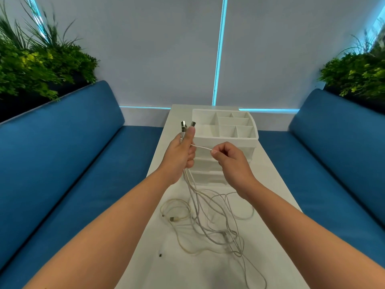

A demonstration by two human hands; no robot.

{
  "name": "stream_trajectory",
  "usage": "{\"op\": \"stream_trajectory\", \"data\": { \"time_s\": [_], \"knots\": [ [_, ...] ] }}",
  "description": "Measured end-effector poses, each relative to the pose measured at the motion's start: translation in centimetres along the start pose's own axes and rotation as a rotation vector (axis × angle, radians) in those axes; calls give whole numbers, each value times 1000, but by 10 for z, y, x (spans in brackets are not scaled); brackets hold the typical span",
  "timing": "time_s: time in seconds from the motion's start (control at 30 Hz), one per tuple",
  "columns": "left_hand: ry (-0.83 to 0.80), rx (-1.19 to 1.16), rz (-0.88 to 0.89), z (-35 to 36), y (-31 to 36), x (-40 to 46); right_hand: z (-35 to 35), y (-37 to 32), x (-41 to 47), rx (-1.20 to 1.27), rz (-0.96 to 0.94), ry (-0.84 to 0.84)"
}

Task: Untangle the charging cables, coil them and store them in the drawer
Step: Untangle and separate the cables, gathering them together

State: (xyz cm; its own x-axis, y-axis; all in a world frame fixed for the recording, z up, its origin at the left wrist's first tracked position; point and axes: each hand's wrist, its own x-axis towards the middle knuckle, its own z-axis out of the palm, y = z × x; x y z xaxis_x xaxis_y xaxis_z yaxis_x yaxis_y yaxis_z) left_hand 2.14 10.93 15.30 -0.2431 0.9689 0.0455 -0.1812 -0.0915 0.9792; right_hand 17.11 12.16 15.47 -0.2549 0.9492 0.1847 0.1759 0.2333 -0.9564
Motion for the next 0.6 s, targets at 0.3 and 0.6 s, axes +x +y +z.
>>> {"op": "stream_trajectory", "data": {
  "time_s": [0.3,0.6],
  "knots": [
    [-51,105,46,-9,-8,1,-22,-5,4,162,47,219],
    [75,71,38,-17,-14,3,-36,37,5,-43,221,316]
  ]
}}
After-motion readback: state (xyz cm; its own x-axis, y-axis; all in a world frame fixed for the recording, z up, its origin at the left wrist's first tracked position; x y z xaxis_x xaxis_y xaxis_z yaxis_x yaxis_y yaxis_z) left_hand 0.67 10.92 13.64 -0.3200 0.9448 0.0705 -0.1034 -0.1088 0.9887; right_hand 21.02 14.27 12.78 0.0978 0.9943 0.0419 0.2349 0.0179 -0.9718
